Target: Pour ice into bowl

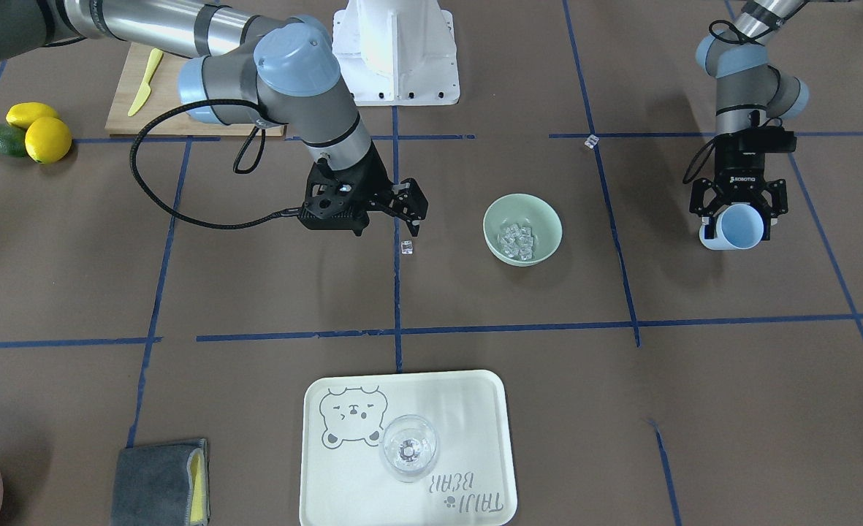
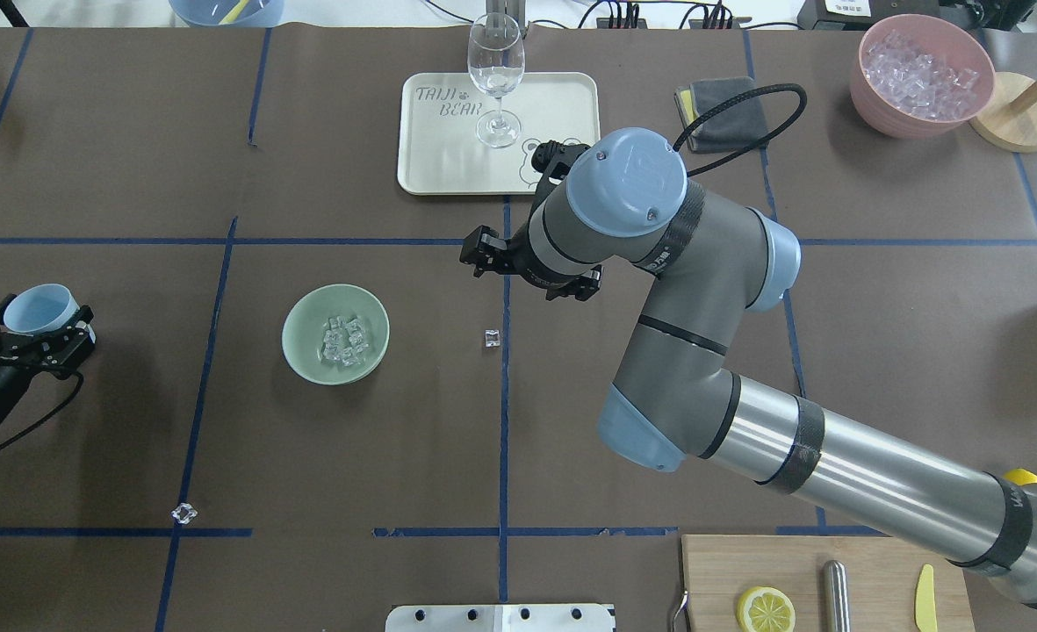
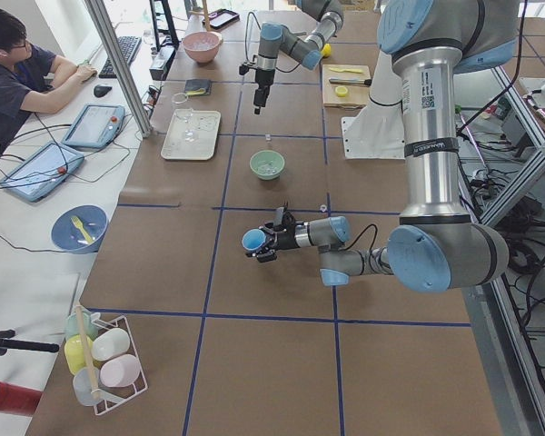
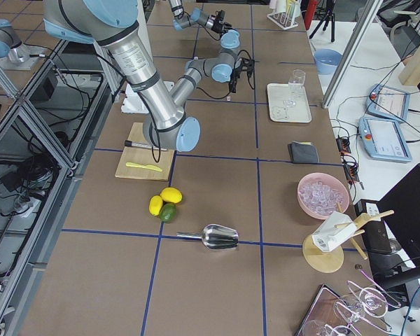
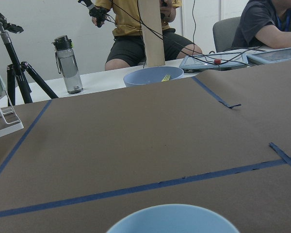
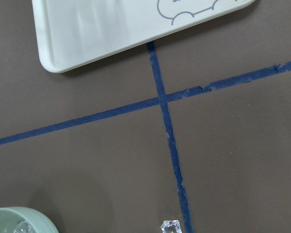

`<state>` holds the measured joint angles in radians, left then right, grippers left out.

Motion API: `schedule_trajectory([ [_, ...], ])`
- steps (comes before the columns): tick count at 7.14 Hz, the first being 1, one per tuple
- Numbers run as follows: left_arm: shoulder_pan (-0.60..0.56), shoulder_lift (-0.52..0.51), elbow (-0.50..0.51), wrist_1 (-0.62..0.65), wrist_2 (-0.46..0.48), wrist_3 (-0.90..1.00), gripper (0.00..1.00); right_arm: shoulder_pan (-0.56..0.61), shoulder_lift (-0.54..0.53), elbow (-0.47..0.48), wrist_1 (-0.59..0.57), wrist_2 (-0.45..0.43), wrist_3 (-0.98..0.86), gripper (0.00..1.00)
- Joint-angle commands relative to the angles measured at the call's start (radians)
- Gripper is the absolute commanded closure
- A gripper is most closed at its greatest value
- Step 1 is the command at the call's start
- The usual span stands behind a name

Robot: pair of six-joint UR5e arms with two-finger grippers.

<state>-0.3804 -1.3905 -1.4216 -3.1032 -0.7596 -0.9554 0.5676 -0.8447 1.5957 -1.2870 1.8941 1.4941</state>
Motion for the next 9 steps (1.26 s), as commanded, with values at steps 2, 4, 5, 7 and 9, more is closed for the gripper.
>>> schedule_trajectory([
  [2, 0.0, 0.001, 0.001, 0.0, -0.006, -0.011, 0.0, -0.002, -0.001, 0.0, 0.002, 0.0, 0.0, 0.0],
  [4, 0.003, 0.021, 0.001, -0.006, -0.026, -0.016, 0.0, -0.006, 0.001, 0.0, 0.003, 0.0, 0.002, 0.0],
  [5, 0.006, 0.034, 0.0, -0.012, -0.027, -0.04, 0.0, -0.006, 0.001, 0.0, 0.003, 0.0, 0.002, 0.0],
  [7, 0.014, 0.034, -0.002, -0.012, -0.027, -0.045, 0.0, -0.009, 0.001, 0.0, 0.003, 0.0, 0.002, 0.0],
  [9, 0.035, 0.034, -0.014, -0.012, -0.035, -0.062, 0.0, -0.011, -0.001, 0.0, 0.003, 0.0, 0.002, 0.0],
])
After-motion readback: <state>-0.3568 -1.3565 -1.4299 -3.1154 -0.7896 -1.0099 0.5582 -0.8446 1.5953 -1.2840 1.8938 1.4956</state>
